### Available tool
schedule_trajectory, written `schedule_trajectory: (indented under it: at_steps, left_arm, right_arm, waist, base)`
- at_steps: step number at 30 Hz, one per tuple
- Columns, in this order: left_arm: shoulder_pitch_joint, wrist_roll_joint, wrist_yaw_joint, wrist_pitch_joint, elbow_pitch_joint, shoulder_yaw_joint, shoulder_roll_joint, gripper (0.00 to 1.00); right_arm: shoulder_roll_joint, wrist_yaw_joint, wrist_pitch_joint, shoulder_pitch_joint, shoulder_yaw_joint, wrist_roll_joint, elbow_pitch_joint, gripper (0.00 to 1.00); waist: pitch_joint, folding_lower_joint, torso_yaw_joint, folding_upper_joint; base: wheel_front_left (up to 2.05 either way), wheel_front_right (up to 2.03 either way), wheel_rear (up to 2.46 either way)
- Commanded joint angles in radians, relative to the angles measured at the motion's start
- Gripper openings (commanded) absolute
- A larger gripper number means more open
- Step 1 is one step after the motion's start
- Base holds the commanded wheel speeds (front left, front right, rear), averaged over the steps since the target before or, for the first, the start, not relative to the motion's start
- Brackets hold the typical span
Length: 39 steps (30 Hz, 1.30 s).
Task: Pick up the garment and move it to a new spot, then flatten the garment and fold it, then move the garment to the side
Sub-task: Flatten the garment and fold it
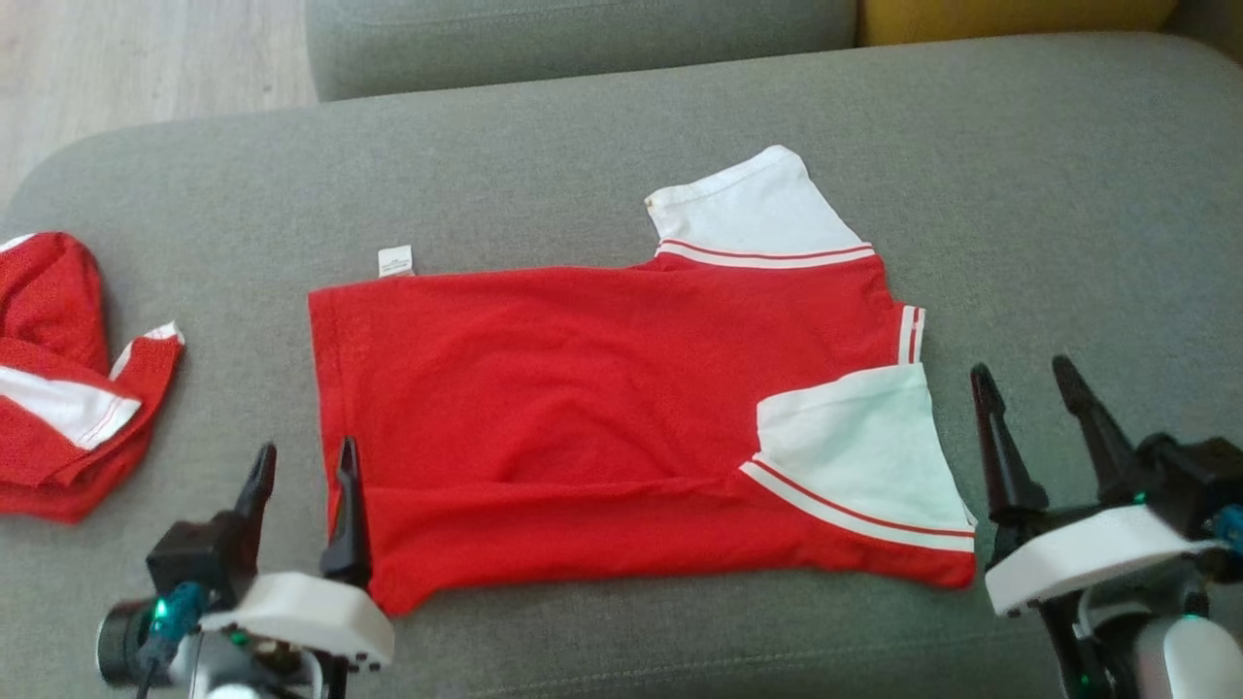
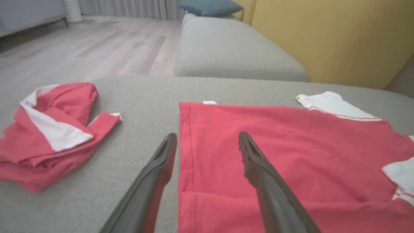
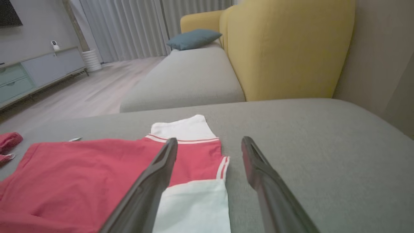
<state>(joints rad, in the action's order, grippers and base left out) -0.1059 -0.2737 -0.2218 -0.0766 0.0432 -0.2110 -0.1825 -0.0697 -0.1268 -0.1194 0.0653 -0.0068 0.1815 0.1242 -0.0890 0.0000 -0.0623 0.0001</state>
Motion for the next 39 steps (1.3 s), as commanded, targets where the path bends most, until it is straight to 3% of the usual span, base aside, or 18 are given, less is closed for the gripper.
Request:
schedule_trajectory:
  at_steps: [1, 15, 21, 31, 39]
  left_arm:
    - [0.061, 0.011, -0.008, -0.015, 0.04, 0.039, -0.009, 1.0]
    - [0.102, 0.054, -0.033, -0.05, 0.053, 0.028, -0.021, 1.0]
    - [0.183, 0.036, -0.002, -0.051, 0.025, 0.029, -0.032, 1.0]
    - [0.571, -0.039, 0.109, 0.104, -0.323, 0.038, -0.07, 1.0]
    - [0.737, -0.11, 0.134, 0.3, -0.618, 0.075, -0.111, 1.0]
  right_arm:
    - [-0.018, -0.004, 0.002, -0.041, 0.026, -0.009, 0.043, 1.0]
    - [-0.018, -0.004, -0.02, -0.079, 0.039, 0.0, 0.093, 1.0]
    - [-0.011, -0.004, -0.024, -0.093, 0.035, 0.005, 0.108, 1.0]
    - [-0.007, -0.004, -0.026, -0.156, 0.058, 0.015, 0.098, 1.0]
    - [-0.002, -0.004, -0.013, -0.182, 0.072, 0.027, 0.061, 1.0]
  waist:
    - [0.004, 0.0, 0.002, -0.0001]
    - [-0.007, 0.0, 0.013, -0.0001]
    - [-0.059, 0.0, 0.012, -0.0001]
    - [-0.193, 0.0, -0.01, -0.0001]
    - [-0.235, 0.0, -0.035, -0.0001]
  base:
    - [0.0, 0.0, 0.0]
    - [0.0, 0.0, 0.0]
    - [0.0, 0.0, 0.0]
    - [0.0, 0.0, 0.0]
    - [0.0, 0.0, 0.0]
